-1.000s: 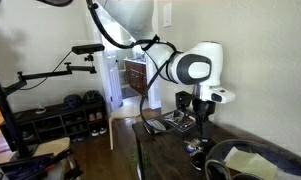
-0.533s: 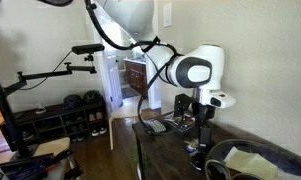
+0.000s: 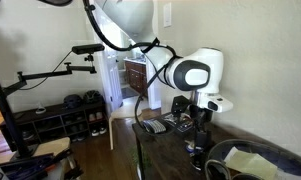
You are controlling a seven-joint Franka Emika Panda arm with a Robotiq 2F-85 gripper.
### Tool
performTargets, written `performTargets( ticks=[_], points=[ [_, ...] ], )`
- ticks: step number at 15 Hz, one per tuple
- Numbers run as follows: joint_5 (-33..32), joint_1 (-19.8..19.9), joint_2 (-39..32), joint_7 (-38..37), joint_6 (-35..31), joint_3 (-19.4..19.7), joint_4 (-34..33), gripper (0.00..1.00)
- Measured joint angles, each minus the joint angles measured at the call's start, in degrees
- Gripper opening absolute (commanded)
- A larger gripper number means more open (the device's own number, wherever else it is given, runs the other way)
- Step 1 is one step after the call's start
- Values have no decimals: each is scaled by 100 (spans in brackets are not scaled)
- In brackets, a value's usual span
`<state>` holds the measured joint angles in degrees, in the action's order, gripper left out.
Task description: Put the keys in the blue/white plate
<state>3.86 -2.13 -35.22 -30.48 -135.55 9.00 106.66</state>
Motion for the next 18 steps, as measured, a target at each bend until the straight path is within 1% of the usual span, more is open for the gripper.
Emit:
performTargets(
  ticks=[1, 6, 8, 9, 15, 16, 17, 18],
  points=[
    [4, 0, 9, 0, 0, 0, 0, 45],
    [4, 0, 61, 0, 0, 0, 0, 15],
    [4, 0, 80, 0, 0, 2, 0, 7],
    [4, 0, 95, 0, 0, 2, 0, 8],
    [4, -3, 152, 0, 1, -1, 1, 8],
    [4, -3, 155, 0, 1, -1, 0, 5],
    [4, -4, 180, 0, 1, -1, 0, 5],
    [3, -4, 202, 0, 1, 0, 1, 1]
  ],
)
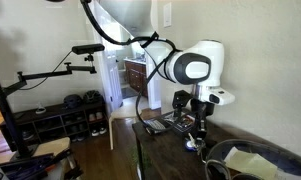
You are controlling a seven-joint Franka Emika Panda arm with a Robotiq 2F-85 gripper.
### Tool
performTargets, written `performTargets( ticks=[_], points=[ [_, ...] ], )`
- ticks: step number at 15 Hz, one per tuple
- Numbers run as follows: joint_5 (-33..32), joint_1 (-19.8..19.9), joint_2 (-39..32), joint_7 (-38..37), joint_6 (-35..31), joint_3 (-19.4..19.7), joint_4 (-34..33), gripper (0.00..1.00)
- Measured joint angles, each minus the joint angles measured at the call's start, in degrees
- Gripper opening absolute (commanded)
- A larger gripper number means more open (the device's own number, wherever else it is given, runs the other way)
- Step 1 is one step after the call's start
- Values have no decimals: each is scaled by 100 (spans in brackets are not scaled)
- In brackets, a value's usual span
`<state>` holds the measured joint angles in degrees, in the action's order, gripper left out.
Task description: Put the keys in the blue/white plate
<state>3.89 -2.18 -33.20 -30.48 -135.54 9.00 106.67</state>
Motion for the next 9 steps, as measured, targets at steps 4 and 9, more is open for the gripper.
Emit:
performTargets(
  ticks=[4, 9],
  points=[
    [0, -13, 4, 1, 0, -2, 15, 3],
    [0, -15, 5, 2, -1, -3, 29, 3]
  ],
)
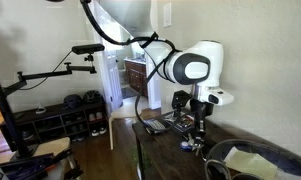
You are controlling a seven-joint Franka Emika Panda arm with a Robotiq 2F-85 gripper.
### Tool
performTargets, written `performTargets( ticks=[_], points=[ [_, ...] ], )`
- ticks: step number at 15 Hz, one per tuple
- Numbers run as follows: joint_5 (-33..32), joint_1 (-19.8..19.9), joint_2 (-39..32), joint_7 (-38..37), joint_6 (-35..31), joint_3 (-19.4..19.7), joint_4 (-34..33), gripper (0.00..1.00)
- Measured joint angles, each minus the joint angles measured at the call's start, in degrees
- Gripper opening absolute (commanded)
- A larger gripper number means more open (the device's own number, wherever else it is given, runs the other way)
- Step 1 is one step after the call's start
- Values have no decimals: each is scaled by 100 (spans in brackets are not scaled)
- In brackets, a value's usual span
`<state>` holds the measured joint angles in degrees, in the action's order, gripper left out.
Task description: Put the keys in the blue/white plate
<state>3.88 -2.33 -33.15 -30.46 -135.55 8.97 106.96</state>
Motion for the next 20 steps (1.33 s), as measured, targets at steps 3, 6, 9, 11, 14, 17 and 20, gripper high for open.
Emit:
performTargets(
  ticks=[3, 6, 9, 11, 14, 17, 20],
  points=[
    [-8, -18, 37, 6, -3, -4, 1, 3],
    [-40, -86, 171, 7, -3, -5, 15, 3],
    [-131, -154, 341, 7, -4, -5, 36, 3],
    [-204, -194, 455, 7, -5, -5, 61, 3],
    [-315, -262, 596, 7, -6, -12, 89, 2],
    [-468, -362, 716, 7, -6, -27, 90, 2],
    [-683, -487, 852, 0, -6, -39, 88, 2]
  ],
)
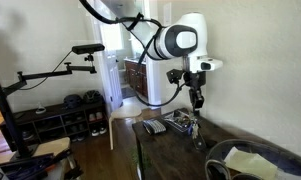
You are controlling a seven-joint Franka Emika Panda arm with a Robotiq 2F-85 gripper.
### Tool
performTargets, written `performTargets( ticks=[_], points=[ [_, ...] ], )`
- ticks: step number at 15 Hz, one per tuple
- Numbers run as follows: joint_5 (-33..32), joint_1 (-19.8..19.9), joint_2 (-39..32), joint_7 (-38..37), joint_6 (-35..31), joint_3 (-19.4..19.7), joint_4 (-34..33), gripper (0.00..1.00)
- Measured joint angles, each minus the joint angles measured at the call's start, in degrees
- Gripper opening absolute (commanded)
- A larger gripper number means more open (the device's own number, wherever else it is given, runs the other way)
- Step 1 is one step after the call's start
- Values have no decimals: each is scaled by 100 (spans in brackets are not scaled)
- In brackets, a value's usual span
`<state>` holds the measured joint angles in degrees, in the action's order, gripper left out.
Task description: Put the keys in the blue/white plate
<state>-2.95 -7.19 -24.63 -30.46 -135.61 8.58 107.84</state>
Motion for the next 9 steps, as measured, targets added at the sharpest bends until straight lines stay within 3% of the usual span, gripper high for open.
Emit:
performTargets(
  ticks=[9],
  points=[
    [-568, -229, 397, -18, -1, -67, -42, 2]
  ],
)
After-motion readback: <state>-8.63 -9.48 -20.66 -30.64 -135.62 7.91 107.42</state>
